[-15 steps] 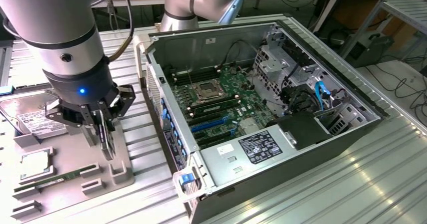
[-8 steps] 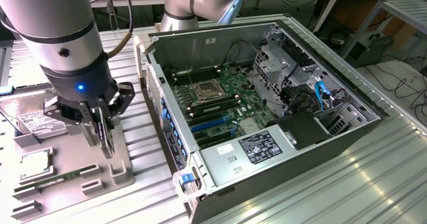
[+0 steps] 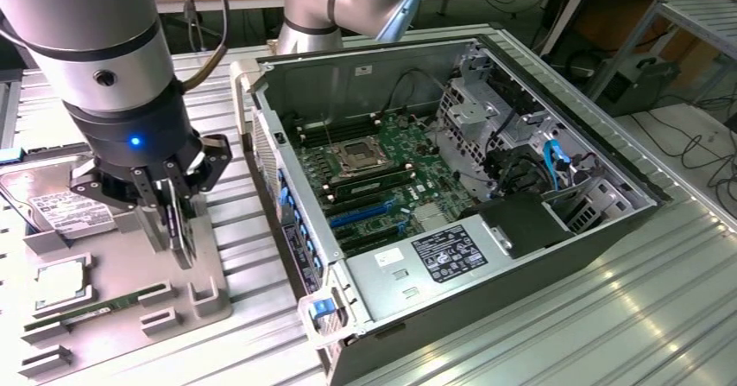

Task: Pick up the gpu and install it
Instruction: 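Pick up the gpu and move the gpu toward the slot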

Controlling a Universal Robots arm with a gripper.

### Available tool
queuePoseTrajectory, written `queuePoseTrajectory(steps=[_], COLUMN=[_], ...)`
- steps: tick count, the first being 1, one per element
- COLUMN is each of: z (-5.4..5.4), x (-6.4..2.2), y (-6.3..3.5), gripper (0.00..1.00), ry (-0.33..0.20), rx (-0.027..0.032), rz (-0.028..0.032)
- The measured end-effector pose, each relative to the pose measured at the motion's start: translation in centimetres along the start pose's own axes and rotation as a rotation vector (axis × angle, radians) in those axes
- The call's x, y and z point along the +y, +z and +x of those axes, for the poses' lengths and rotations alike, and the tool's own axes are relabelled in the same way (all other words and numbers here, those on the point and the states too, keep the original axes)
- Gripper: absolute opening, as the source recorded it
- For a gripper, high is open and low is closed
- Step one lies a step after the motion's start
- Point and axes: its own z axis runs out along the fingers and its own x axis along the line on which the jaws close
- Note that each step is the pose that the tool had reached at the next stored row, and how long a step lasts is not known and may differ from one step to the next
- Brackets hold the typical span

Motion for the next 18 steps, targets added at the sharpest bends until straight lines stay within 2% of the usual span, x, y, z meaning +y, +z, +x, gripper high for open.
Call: queuePoseTrajectory(steps=[14, 18], z=[0.0, 0.0], x=[0.05, 0.08], y=[-1.0, -1.64], gripper=[0.27, 0.27], ry=[0.0, 0.0], rx=[-0.0001, -0.0001], rz=[-0.0001, -0.0001])
